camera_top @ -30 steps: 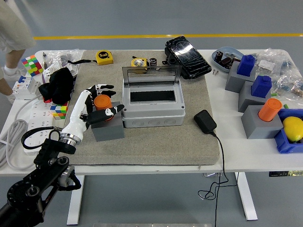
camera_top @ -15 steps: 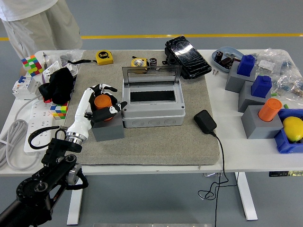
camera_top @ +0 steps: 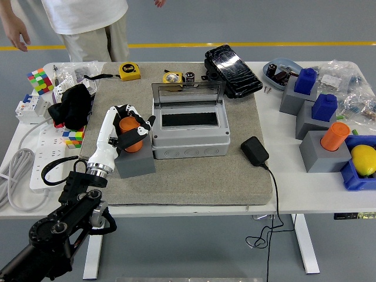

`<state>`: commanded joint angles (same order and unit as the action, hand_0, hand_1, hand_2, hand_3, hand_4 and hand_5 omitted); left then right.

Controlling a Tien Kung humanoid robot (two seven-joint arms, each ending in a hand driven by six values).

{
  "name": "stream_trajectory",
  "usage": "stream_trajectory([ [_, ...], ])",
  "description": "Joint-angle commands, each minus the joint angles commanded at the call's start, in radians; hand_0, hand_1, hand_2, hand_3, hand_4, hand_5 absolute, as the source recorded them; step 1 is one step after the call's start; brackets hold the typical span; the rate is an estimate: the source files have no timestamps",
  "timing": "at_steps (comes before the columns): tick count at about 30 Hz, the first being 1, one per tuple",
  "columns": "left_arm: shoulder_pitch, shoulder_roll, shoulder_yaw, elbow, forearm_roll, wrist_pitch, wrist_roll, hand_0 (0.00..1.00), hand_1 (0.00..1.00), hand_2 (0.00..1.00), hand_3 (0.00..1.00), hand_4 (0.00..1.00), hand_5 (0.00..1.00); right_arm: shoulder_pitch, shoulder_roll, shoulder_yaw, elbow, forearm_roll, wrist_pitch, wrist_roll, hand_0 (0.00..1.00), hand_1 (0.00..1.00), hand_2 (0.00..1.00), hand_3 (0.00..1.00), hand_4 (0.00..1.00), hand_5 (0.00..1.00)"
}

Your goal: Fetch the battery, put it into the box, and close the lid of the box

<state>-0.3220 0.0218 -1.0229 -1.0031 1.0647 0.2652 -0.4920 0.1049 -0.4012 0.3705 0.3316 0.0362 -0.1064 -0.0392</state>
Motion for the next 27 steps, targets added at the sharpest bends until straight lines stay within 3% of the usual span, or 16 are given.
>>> stream_trajectory([
  [7,-0.004,0.002,0.0,-0.013,-0.001,-0.002,-0.009,0.025,0.048,0.124,0.181,0.679,0.002,-0.001,0.001,-0.001,0.0,0.001,-0.001,0.002,0.567,0.596,0.573,0.544,0.917,0.482],
  [12,-0.02,0.019,0.007,-0.06,0.048,-0.006,0.008,0.025,0.048,0.124,0.181,0.679,0.002,-0.001,0.0,-0.001,0.0,0.0,-0.001,0.004,0.567,0.596,0.573,0.544,0.917,0.482],
  [19,-0.119,0.077,0.088,-0.162,0.252,-0.026,0.121,0.031,0.061,0.124,0.185,0.704,0.002,0.002,-0.002,-0.003,0.0,0.003,-0.002,0.005,0.568,0.595,0.572,0.543,0.917,0.482],
  [27,-0.256,0.089,0.228,-0.173,0.501,-0.025,0.227,0.04,0.062,0.136,0.188,0.74,0.002,0.006,-0.002,-0.01,0.0,0.006,-0.003,0.005,0.568,0.595,0.572,0.543,0.917,0.482],
])
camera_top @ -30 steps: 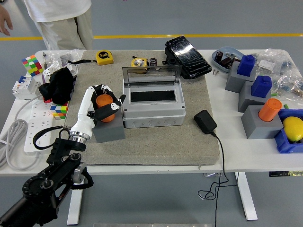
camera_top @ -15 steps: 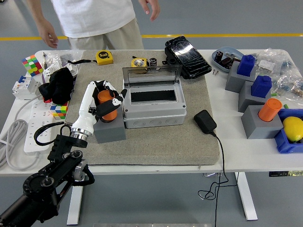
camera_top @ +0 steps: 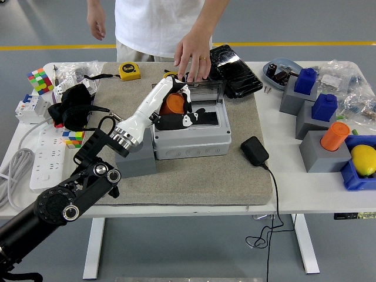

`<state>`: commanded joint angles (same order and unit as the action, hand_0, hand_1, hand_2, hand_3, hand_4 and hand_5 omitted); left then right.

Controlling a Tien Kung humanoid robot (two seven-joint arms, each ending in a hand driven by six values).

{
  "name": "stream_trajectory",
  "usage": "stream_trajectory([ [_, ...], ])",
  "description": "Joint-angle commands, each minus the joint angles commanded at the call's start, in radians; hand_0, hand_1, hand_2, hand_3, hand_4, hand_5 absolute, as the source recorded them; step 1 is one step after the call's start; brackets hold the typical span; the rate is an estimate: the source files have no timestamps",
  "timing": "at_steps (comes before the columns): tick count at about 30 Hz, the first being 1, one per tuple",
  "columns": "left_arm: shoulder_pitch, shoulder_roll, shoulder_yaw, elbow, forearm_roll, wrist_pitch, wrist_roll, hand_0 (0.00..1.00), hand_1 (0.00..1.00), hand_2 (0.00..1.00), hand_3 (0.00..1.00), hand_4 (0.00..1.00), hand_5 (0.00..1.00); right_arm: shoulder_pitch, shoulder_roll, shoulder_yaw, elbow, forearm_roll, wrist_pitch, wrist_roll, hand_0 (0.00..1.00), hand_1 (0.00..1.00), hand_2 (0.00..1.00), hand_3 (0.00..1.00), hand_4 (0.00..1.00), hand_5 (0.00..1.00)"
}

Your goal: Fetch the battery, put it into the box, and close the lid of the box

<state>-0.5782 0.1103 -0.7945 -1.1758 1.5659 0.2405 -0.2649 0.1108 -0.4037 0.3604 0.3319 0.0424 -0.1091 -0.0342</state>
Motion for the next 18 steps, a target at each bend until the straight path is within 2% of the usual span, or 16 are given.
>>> stream_trajectory([
  [3,-0.049,-0.009,0.056,0.017,0.093,0.0,0.051,0.04,0.062,0.136,0.188,0.74,0.002,0.0,0.0,-0.004,0.0,0.001,0.0,0.0,0.568,0.595,0.572,0.543,0.917,0.482],
  [4,-0.064,-0.014,0.073,0.024,0.122,0.001,0.068,0.043,0.068,0.138,0.191,0.827,0.002,0.0,0.0,-0.005,0.0,0.002,0.0,0.0,0.568,0.595,0.572,0.544,0.916,0.482],
  [8,-0.13,-0.049,0.141,0.066,0.214,0.001,0.153,0.043,0.068,0.138,0.191,0.827,0.002,0.0,-0.001,-0.012,0.0,0.004,0.0,0.0,0.568,0.595,0.572,0.544,0.916,0.482],
  [9,-0.142,-0.057,0.152,0.076,0.225,0.0,0.169,0.043,0.068,0.138,0.191,0.827,0.002,0.0,-0.001,-0.012,0.001,0.003,0.0,0.0,0.568,0.595,0.572,0.544,0.916,0.482],
  [10,-0.154,-0.067,0.164,0.088,0.235,-0.001,0.184,0.063,0.084,0.15,0.209,0.941,0.002,0.001,-0.001,-0.012,0.001,0.004,0.0,0.0,0.567,0.595,0.572,0.544,0.917,0.481],
  [14,-0.197,-0.11,0.202,0.153,0.242,-0.006,0.225,0.063,0.084,0.15,0.209,0.941,0.002,0.002,0.001,-0.015,0.001,0.004,-0.001,0.0,0.567,0.595,0.572,0.544,0.917,0.481],
  [18,-0.225,-0.11,0.215,0.214,0.233,0.0,0.243,0.079,0.096,0.157,0.233,0.981,0.002,0.001,0.001,-0.015,0.002,0.004,-0.001,0.0,0.568,0.595,0.572,0.544,0.917,0.481],
])
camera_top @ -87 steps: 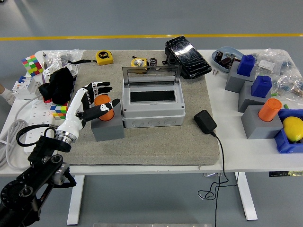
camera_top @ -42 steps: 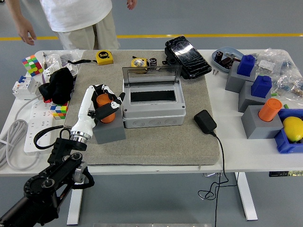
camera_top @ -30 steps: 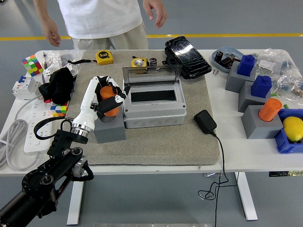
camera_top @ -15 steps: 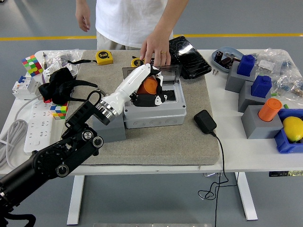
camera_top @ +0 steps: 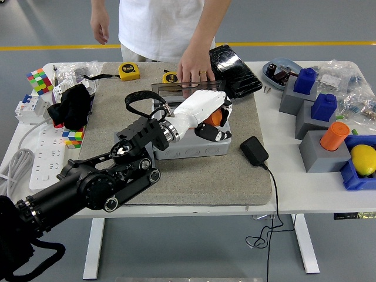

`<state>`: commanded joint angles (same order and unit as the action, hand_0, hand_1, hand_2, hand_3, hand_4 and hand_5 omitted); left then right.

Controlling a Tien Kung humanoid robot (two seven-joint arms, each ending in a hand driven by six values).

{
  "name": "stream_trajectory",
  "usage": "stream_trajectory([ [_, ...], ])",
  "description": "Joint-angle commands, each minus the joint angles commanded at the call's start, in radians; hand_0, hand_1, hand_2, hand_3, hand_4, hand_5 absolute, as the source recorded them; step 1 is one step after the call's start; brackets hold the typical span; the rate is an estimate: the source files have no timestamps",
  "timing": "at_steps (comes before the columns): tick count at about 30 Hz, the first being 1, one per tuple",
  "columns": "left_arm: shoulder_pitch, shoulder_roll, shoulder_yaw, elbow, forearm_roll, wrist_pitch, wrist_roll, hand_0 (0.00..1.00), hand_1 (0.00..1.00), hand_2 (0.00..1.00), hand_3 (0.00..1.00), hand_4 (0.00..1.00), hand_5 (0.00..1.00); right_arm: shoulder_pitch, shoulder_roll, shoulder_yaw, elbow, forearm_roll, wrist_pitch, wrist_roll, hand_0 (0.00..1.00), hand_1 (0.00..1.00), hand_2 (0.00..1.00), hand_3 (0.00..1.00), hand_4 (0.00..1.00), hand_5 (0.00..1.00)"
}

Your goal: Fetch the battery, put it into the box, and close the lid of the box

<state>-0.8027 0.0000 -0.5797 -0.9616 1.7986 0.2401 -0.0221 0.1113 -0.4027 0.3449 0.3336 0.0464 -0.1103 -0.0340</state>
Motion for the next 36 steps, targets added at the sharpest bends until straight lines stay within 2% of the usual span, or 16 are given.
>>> stream_trajectory([
  [8,-0.053,0.0,0.023,0.111,-0.002,0.012,0.004,0.088,0.109,0.161,0.252,0.986,0.002,-0.003,0.002,-0.005,0.001,0.001,0.0,0.0,0.568,0.595,0.572,0.544,0.917,0.481],
  [9,-0.056,0.0,0.026,0.117,-0.006,0.013,0.002,0.088,0.109,0.161,0.252,0.986,0.002,-0.002,0.002,-0.005,0.001,-0.001,0.0,0.001,0.568,0.595,0.572,0.544,0.917,0.481],
  [10,-0.059,0.0,0.028,0.121,-0.011,0.014,-0.001,0.18,0.204,0.233,0.314,0.998,0.002,-0.002,0.002,-0.005,0.002,-0.001,0.0,0.001,0.568,0.595,0.571,0.544,0.917,0.481],
  [15,-0.062,0.0,0.033,0.13,-0.037,0.018,-0.03,0.18,0.204,0.233,0.314,0.998,0.002,0.001,0.002,-0.001,0.003,-0.005,-0.001,0.001,0.568,0.595,0.571,0.544,0.917,0.481],
  [16,-0.061,0.0,0.034,0.13,-0.038,0.019,-0.035,0.464,0.513,0.482,0.604,0.998,0.005,0.001,0.002,-0.001,0.003,-0.005,-0.001,0.001,0.567,0.595,0.572,0.544,0.917,0.481],
  [21,-0.057,0.0,0.035,0.128,-0.046,0.02,-0.054,0.464,0.513,0.482,0.604,0.998,0.005,0.0,0.001,0.0,0.003,-0.005,-0.001,0.001,0.567,0.595,0.572,0.544,0.917,0.481],
  [22,-0.057,0.0,0.035,0.128,-0.047,0.019,-0.054,0.644,0.644,0.63,0.713,0.998,0.019,0.0,0.001,-0.001,0.003,-0.004,-0.001,0.001,0.567,0.595,0.572,0.544,0.917,0.482],
  [29,-0.052,0.0,0.036,0.125,-0.048,0.018,-0.055,0.658,0.652,0.631,0.719,0.998,0.027,0.001,0.003,0.001,0.004,-0.007,-0.001,0.002,0.566,0.595,0.571,0.544,0.917,0.481],
  [33,-0.042,0.0,0.024,0.102,-0.047,0.022,-0.062,0.658,0.652,0.631,0.719,0.998,0.027,0.001,0.002,0.003,0.004,-0.008,-0.001,0.002,0.566,0.595,0.571,0.544,0.917,0.481],
  [34,-0.039,0.0,0.019,0.092,-0.048,0.026,-0.068,0.519,0.59,0.545,0.701,0.998,0.051,0.001,0.002,0.002,0.004,-0.008,-0.001,0.002,0.567,0.595,0.571,0.544,0.917,0.481],
  [36,-0.034,0.0,0.008,0.068,-0.054,0.038,-0.085,0.519,0.59,0.545,0.701,0.998,0.051,0.0,0.003,0.002,0.003,-0.007,-0.001,0.002,0.567,0.595,0.571,0.544,0.917,0.481],
])
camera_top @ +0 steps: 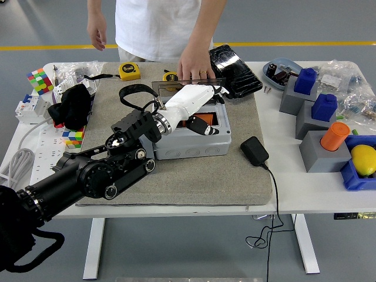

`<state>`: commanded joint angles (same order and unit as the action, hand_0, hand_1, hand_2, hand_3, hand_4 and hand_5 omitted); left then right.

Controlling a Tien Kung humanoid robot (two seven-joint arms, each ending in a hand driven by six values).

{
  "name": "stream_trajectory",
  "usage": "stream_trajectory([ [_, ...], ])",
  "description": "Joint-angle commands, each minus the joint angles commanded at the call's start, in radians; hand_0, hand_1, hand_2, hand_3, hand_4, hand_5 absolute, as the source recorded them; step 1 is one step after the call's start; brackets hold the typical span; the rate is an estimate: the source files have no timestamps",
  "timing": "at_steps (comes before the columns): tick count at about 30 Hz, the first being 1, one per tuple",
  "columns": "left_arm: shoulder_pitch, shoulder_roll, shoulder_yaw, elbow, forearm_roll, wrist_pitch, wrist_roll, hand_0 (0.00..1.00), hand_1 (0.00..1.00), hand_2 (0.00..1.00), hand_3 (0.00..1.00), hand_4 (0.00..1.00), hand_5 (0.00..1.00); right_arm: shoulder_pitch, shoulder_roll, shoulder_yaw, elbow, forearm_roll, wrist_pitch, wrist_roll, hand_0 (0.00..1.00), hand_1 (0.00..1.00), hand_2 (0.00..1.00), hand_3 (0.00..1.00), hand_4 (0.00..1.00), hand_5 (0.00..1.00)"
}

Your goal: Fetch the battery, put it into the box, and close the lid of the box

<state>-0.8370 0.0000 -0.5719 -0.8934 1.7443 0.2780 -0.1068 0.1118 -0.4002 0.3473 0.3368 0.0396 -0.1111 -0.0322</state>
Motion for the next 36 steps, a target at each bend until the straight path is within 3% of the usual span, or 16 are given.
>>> stream_trajectory([
  [3,0.005,0.0,-0.023,-0.02,-0.006,0.013,-0.021,0.519,0.59,0.545,0.701,0.998,0.051,-0.001,0.0,-0.001,0.0,0.001,0.0,0.0,0.567,0.595,0.571,0.544,0.917,0.481],
  [4,0.007,0.0,-0.035,-0.024,-0.008,0.02,-0.03,0.516,0.563,0.522,0.686,0.998,0.111,-0.001,0.0,-0.001,-0.001,0.002,0.0,0.0,0.567,0.595,0.571,0.544,0.917,0.481],
  [10,0.005,0.0,-0.091,-0.02,-0.001,0.038,-0.039,0.516,0.563,0.522,0.686,0.998,0.111,0.0,0.001,0.0,0.0,0.0,0.0,0.0,0.567,0.595,0.571,0.544,0.917,0.481],
  [11,0.005,0.0,-0.1,-0.016,0.003,0.037,-0.034,0.714,0.713,0.685,0.733,0.998,0.153,0.001,0.001,0.0,0.0,0.0,0.0,0.0,0.567,0.595,0.572,0.544,0.917,0.481],
  [16,0.007,0.0,-0.138,0.016,0.024,0.035,-0.012,0.714,0.713,0.685,0.733,0.998,0.153,0.001,0.001,-0.001,0.0,0.0,0.0,0.0,0.567,0.595,0.572,0.544,0.917,0.481],
  [17,0.008,0.0,-0.142,0.022,0.026,0.035,-0.009,0.774,0.775,0.746,0.774,0.998,0.176,0.0,0.001,-0.001,0.0,0.0,0.0,0.0,0.566,0.595,0.571,0.544,0.917,0.481],
  [28,0.019,0.0,-0.121,0.049,0.032,0.016,0.041,0.774,0.775,0.748,0.772,0.998,0.188,0.0,0.0,0.005,0.002,-0.004,0.0,0.0,0.567,0.595,0.572,0.543,0.917,0.481],
  [29,0.022,0.0,-0.116,0.045,0.028,0.009,0.05,0.7,0.707,0.692,0.745,0.998,0.208,0.0,0.0,0.007,0.002,-0.005,0.0,0.0,0.567,0.595,0.571,0.544,0.917,0.481],
  [34,0.045,0.0,-0.114,0.004,0.024,-0.01,0.076,0.7,0.707,0.692,0.745,0.998,0.208,-0.005,0.004,0.024,-0.001,-0.012,0.0,0.001,0.567,0.595,0.571,0.544,0.917,0.481],
  [35,0.052,0.0,-0.116,-0.012,0.025,-0.01,0.077,0.576,0.646,0.638,0.739,0.998,0.191,-0.007,0.005,0.026,-0.001,-0.012,0.0,0.001,0.567,0.595,0.571,0.544,0.917,0.481],
  [36,0.059,0.0,-0.119,-0.029,0.025,-0.011,0.078,0.576,0.646,0.638,0.739,0.998,0.191,-0.008,0.005,0.026,-0.001,-0.012,0.0,0.001,0.567,0.595,0.571,0.544,0.917,0.481],
])
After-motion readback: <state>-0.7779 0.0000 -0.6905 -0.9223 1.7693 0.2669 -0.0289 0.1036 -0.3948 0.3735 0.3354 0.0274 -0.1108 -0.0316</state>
